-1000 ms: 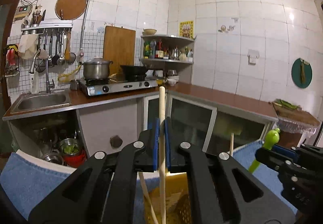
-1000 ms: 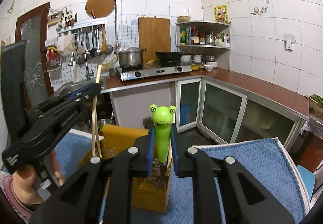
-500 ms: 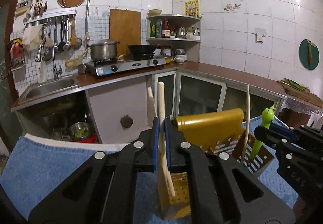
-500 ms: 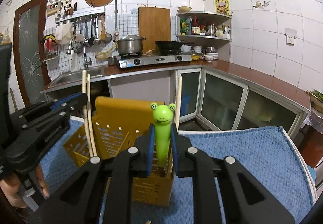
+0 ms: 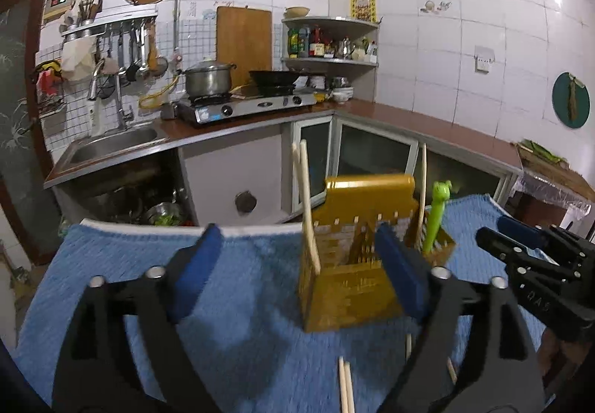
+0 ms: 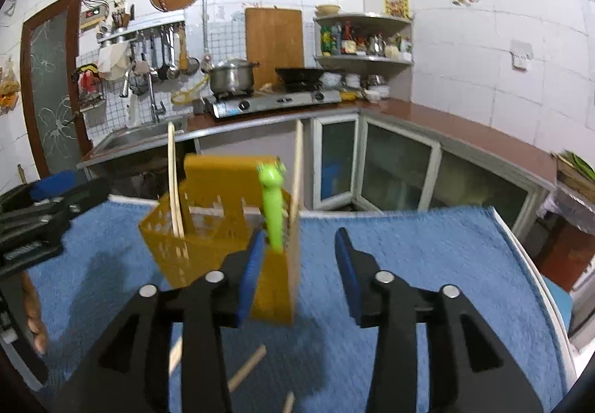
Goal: Organize utensils
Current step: 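Open both tools to release the chopstick and fork and withdraw, then grasp a chopstick with the left tool while the right tool grasps another chopstick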
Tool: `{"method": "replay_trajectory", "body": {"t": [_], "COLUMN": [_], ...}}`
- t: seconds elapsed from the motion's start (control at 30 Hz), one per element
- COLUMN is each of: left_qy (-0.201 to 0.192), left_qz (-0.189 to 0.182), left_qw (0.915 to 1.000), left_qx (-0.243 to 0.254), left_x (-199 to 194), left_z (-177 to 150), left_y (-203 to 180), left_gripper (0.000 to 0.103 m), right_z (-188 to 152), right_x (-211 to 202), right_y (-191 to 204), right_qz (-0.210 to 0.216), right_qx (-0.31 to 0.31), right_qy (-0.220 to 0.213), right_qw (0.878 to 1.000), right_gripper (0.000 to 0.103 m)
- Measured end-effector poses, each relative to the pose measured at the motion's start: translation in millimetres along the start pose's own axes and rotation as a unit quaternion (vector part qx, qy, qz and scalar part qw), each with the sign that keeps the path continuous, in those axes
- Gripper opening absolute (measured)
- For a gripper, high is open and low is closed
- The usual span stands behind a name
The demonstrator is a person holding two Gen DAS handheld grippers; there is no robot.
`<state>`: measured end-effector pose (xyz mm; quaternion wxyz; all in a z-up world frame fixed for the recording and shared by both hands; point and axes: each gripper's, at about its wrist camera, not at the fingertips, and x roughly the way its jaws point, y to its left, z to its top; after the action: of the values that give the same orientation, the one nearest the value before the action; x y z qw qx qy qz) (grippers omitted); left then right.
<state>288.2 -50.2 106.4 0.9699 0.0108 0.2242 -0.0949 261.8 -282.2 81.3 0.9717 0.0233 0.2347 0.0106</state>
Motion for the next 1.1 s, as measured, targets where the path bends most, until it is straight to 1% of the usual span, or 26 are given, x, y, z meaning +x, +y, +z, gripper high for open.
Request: {"method": "replay_trajectory", "body": {"t": [0.03,0.07,0.1,0.17,0.2,0.3,0.37,0.43,0.57,0.6,0.7,0.73,0.77,0.8,0.83,0.87,0.9,0.93,0.97,1.03,1.1], "left_qy": [0.005,0.014,0.023,0.046,0.064,0.104,0.124,0.156,0.188,0.191,0.211,0.214,0.216,0.221,0.228,0.234,0.239,0.240,0.240,0.237,0.236], "left_qz": [-0.001,-0.002,-0.001,-0.001,-0.001,0.002,0.002,0.000,0.000,-0.002,-0.026,-0.024,-0.023,-0.027,-0.030,-0.031,-0.034,-0.035,-0.034,-0.023,-0.016], "left_qw": [1.0000,0.9999,0.9997,0.9989,0.9980,0.9945,0.9922,0.9877,0.9821,0.9814,0.9770,0.9762,0.9757,0.9745,0.9729,0.9714,0.9702,0.9699,0.9699,0.9713,0.9713], "left_qx": [-0.003,-0.005,-0.006,-0.006,-0.002,0.010,0.013,0.013,0.017,0.013,-0.017,-0.026,-0.029,-0.028,-0.024,-0.021,-0.019,-0.018,-0.015,0.004,0.026], "left_x": [-4.1,-7.8,-8.6,-8.5,-6.1,2.8,9.0,17.5,27.5,28.6,34.4,35.6,36.2,38.0,40.9,43.5,46.2,47.8,49.3,51.1,52.9], "left_z": [-5.0,-12.1,-16.7,-31.6,-41.7,-66.5,-78.4,-93.8,-112.2,-114.9,-122.8,-124.8,-126.0,-127.3,-127.6,-128.4,-130.0,-130.9,-130.9,-131.7,-131.7], "left_y": [0.3,0.9,0.4,-1.8,-3.8,-9.8,-12.0,-11.9,-9.8,-8.3,-1.2,-0.3,-0.1,-0.1,-1.0,-2.0,-2.7,-3.7,-5.1,-11.3,-17.4], "left_gripper": [0.091,0.095,0.097,0.097,0.098,0.098,0.098,0.098,0.098,0.098,0.098,0.096,0.085,0.078,0.065,0.057,0.049,0.046,0.046,0.045,0.040], "right_z": [-8.7,-15.8,-24.2,-47.6,-59.2,-86.9,-98.5,-110.9,-126.1,-130.4,-134.5,-135.3,-136.3,-136.3,-136.1,-135.9,-135.4,-135.1,-134.4,-134.7,-134.4], "right_x": [-4.3,-6.5,-7.8,-8.3,-7.2,-2.8,-0.3,1.8,7.0,9.0,14.4,14.9,15.2,15.4,16.0,15.2,15.3,14.7,14.2,12.8,11.6], "right_y": [-3.4,-5.0,-6.6,-7.4,-7.5,-10.2,-10.7,-9.8,-8.9,-9.1,-4.5,-3.0,-1.3,-1.2,-2.0,-3.0,-3.5,-3.4,-3.4,-2.3,-3.4], "right_qz": [-0.005,-0.008,-0.011,-0.023,-0.027,-0.027,-0.027,-0.030,-0.035,-0.033,-0.031,-0.032,-0.035,-0.036,-0.036,-0.030,-0.023,-0.023,-0.024,-0.024,-0.025], "right_qx": [0.003,0.004,0.004,-0.003,-0.006,0.005,0.007,0.006,0.015,0.019,0.017,0.014,0.012,0.011,0.013,0.016,0.018,0.015,0.012,0.008,0.008], "right_qy": [0.010,0.018,0.028,0.057,0.070,0.104,0.121,0.139,0.163,0.171,0.185,0.187,0.188,0.188,0.189,0.190,0.192,0.192,0.191,0.191,0.191], "right_qw": [1.000,1.000,1.000,0.998,0.997,0.994,0.992,0.990,0.986,0.985,0.982,0.982,0.981,0.981,0.981,0.981,0.981,0.981,0.981,0.981,0.981], "right_gripper": [0.048,0.049,0.051,0.052,0.052,0.052,0.052,0.052,0.052,0.052,0.051,0.051,0.050,0.045,0.036,0.033,0.028,0.027,0.025,0.024,0.024]}}
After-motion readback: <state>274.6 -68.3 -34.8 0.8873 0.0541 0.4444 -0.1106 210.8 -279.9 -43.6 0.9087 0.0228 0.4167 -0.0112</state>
